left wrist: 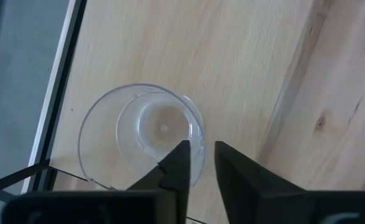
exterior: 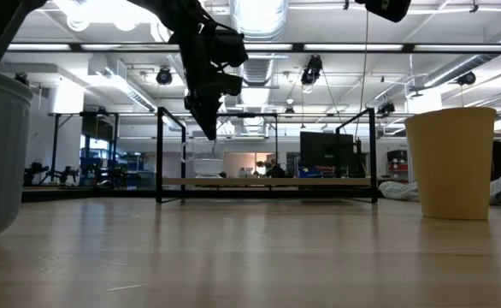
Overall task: Stack small to large cups/mugs on shelf
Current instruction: Put the transparent mug on the shelf, then put the gray mug on the shelf
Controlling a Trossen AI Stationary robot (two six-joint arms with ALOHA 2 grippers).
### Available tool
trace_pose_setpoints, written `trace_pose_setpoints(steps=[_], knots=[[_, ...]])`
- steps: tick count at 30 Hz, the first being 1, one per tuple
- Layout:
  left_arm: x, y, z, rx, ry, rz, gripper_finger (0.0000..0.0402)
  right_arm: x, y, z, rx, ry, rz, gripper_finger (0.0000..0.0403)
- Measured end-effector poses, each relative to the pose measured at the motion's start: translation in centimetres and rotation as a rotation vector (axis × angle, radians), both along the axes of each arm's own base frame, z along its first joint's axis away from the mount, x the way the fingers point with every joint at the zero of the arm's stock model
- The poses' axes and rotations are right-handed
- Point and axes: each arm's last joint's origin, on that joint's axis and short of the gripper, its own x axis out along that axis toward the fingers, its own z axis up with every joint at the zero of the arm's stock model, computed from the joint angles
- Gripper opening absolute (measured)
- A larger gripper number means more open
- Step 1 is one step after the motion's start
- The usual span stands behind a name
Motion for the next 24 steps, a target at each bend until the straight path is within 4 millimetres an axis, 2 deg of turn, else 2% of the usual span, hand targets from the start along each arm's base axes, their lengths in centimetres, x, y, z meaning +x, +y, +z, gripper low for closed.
trace_pose_setpoints(steps=[6, 14, 19, 24], knots=[[0.1, 0.0, 0.3, 0.008, -0.012, 0.006, 0.0096, 0.0, 0.0, 0.0, 0.0, 0.0, 0.0, 0.0102], [-0.8, -0.9, 3.3, 0.046, -0.078, -0.002, 0.0099, 0.0, 0.0, 0.0, 0.0, 0.0, 0.0, 0.0102], [-2.1, -2.2, 6.9, 0.075, -0.188, 0.028, 0.0099, 0.0, 0.0, 0.0, 0.0, 0.0, 0.001, 0.0102], [-4.3, -4.6, 11.1, 0.022, -0.364, 0.031, 0.0098, -0.1, 0.0, -0.1, -0.003, 0.013, 0.001, 0.0102]])
